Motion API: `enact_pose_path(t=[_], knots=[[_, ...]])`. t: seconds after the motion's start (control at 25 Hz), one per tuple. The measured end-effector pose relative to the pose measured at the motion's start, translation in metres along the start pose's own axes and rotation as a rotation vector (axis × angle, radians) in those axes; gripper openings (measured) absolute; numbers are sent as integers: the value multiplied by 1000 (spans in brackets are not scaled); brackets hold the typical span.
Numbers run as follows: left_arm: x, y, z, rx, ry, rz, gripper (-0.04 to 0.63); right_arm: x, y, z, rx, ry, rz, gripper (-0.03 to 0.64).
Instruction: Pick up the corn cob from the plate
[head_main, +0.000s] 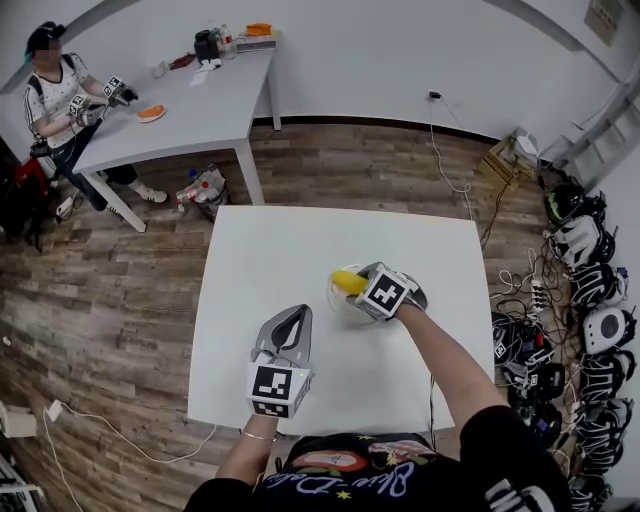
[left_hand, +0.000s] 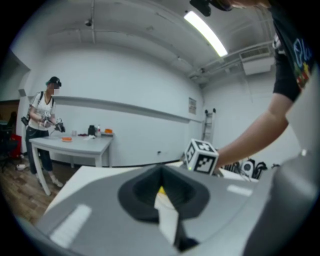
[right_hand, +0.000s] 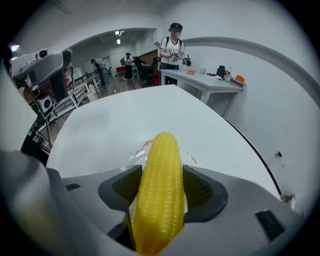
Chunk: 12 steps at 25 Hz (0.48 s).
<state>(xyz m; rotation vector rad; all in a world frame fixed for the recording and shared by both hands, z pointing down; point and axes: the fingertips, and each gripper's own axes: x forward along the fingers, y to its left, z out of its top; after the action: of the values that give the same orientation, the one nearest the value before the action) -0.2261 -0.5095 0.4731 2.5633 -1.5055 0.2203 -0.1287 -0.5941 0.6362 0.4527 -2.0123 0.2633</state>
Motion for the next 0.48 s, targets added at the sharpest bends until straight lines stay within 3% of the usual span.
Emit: enact_pose_path(t=[0.12, 0.28, 0.48], knots=[[-7, 7, -9, -15, 16, 21, -3, 5, 1, -2, 46, -22, 35, 235], [-14, 17, -12, -18, 30, 49, -3, -3, -5, 3, 100, -73, -7, 235], [-19, 11, -2, 6, 2, 58, -3, -64, -5, -5, 399, -381, -72, 235]])
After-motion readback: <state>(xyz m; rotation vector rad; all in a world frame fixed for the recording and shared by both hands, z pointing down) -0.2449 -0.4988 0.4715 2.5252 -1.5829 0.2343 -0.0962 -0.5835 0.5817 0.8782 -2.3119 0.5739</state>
